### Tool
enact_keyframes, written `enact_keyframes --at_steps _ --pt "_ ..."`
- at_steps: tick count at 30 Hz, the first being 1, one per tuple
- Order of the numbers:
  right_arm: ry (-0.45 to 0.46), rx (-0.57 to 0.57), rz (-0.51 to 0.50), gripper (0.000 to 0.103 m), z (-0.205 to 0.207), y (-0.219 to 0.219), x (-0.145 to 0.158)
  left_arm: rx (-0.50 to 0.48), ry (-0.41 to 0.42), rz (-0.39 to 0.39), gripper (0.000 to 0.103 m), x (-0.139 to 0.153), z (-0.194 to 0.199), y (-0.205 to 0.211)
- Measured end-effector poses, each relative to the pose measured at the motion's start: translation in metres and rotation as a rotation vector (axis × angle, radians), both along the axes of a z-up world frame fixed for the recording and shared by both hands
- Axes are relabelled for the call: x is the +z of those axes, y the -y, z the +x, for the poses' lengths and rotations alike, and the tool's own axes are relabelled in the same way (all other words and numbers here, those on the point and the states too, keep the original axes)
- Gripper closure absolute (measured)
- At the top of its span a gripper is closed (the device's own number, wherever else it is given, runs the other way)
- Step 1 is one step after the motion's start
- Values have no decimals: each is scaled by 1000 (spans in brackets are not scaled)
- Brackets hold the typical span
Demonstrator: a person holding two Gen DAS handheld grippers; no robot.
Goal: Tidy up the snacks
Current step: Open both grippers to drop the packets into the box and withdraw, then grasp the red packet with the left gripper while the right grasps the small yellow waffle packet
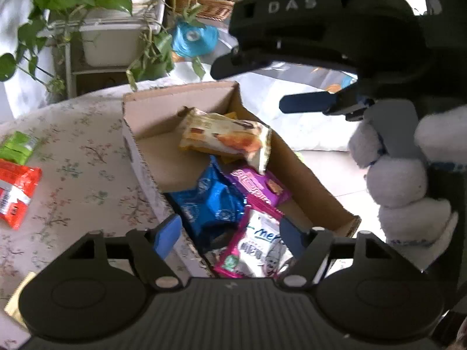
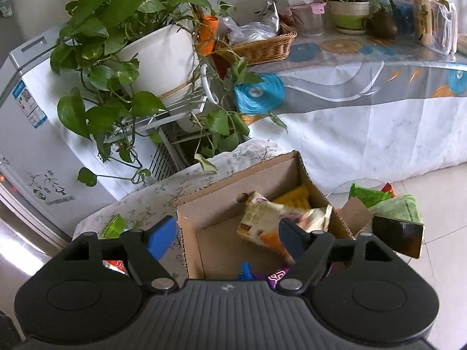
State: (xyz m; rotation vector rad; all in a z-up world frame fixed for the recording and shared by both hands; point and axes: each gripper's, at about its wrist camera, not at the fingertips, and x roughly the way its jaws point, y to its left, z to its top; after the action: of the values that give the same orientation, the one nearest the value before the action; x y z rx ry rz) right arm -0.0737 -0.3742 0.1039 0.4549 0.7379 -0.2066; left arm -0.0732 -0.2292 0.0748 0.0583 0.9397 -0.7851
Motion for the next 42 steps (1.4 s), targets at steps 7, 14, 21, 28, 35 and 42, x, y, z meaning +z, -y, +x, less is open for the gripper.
enact_keyframes --at_steps 7,14,21,28,35,42 --pt "-4 28 8 18 6 -8 -1 30 19 50 27 2 1 -15" --pt "-7 63 13 17 15 -21 -1 83 -13 80 26 2 9 -43" --pt "-18 102 5 16 22 -36 -1 170 -46 117 26 1 23 -84" --pt "-27 140 -6 15 32 -53 -4 270 -68 143 26 0 42 -133" --pt "-45 200 -20 15 42 -76 -9 381 -47 147 26 10 70 -177" --pt "-90 309 -43 14 48 -106 -21 472 -52 141 26 6 109 -206"
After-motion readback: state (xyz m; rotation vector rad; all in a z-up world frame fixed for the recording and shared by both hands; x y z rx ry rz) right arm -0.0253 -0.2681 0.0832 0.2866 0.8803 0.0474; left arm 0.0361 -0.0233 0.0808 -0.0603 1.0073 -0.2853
